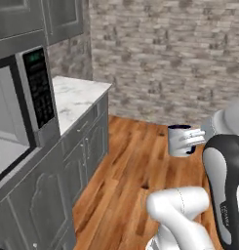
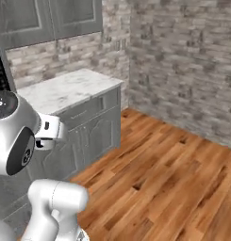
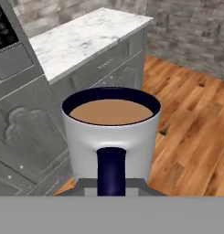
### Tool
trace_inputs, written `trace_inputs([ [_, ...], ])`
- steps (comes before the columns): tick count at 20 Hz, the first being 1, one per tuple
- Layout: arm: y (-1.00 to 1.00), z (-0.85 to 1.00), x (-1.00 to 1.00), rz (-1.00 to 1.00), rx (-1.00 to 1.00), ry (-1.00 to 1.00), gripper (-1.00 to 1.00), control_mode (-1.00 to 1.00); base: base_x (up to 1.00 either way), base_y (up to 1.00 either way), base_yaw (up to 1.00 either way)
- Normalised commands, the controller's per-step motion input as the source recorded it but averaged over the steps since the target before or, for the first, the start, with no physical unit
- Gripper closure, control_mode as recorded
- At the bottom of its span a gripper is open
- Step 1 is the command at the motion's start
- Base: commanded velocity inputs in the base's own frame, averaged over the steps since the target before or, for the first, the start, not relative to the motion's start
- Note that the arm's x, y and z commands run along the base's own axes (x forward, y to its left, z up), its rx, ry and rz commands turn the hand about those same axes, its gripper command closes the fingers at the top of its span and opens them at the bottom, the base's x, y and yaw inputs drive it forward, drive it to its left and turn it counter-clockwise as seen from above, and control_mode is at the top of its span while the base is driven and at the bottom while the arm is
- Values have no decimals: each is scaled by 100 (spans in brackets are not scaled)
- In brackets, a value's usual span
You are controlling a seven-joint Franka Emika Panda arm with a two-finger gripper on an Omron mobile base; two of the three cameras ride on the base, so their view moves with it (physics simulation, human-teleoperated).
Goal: Pick the cup of tea, navigate to the dining table, and place it on the saucer.
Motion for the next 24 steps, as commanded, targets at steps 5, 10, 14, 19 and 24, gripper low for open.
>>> trace_inputs([
  [5,0,0,0,0,0,0,100,100,0,0,-93],
  [10,0,0,0,0,0,0,100,100,1,0,-89],
  [14,0,0,0,0,0,0,100,100,16,0,-82],
  [19,0,0,0,0,0,0,100,100,72,2,-59],
  [24,0,0,0,0,0,0,100,100,100,13,-32],
])
